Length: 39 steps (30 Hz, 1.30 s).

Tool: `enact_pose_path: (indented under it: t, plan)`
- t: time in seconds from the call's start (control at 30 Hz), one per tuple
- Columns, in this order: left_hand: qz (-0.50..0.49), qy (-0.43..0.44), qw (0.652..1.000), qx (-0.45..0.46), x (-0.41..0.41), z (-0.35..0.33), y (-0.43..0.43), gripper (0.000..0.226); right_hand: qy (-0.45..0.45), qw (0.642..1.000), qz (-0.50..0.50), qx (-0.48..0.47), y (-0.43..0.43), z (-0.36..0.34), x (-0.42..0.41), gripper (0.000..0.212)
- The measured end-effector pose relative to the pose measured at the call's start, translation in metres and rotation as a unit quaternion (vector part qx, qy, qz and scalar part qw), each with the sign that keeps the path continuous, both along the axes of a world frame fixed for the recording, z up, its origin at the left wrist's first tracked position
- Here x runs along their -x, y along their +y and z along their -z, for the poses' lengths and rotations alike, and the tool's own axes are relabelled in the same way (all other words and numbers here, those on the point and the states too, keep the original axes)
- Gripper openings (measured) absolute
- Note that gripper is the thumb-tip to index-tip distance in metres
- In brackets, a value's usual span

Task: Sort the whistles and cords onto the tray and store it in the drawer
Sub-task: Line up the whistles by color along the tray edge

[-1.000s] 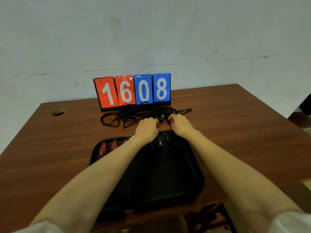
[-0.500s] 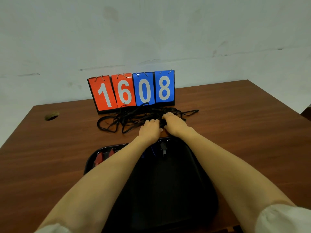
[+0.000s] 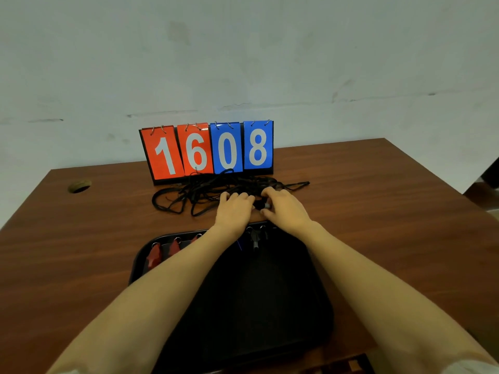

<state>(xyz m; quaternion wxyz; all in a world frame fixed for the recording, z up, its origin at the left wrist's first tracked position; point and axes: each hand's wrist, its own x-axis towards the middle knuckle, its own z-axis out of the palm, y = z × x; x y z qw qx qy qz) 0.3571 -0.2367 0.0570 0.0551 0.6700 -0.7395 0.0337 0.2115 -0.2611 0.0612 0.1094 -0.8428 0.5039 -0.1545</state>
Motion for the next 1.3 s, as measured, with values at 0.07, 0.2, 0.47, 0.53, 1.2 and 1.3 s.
enact_pose_path:
  t: [0.07, 0.2, 0.47, 0.53, 1.2, 1.3]
  plan:
    - [0.016, -0.004, 1.0, 0.017, -0.003, -0.007, 0.01, 0.033, 0.017, 0.999, -0.043, 0.008, 0.01, -0.012, 0.007, 0.041]
    - [0.055, 0.006, 0.998, 0.031, 0.0, -0.021, 0.031, 0.038, 0.042, 0.997, -0.058, 0.021, 0.026, -0.031, 0.016, 0.034]
    - [0.031, 0.045, 0.998, 0.042, 0.019, -0.025, 0.065, 0.049, 0.024, 1.0, 0.017, -0.001, 0.063, -0.04, 0.035, 0.03]
    - [-0.005, 0.055, 0.998, 0.038, 0.025, -0.019, 0.075, 0.057, 0.008, 0.997, 0.072, -0.021, 0.068, -0.034, 0.038, 0.03]
    - [0.083, 0.01, 0.994, -0.064, 0.037, 0.016, 0.089, 0.05, -0.057, 0.98, 0.099, -0.165, 0.075, -0.007, 0.038, 0.012]
    - [0.08, 0.022, 0.994, -0.072, 0.035, 0.015, 0.09, 0.052, -0.035, 0.98, 0.042, -0.189, 0.079, -0.006, 0.042, 0.031]
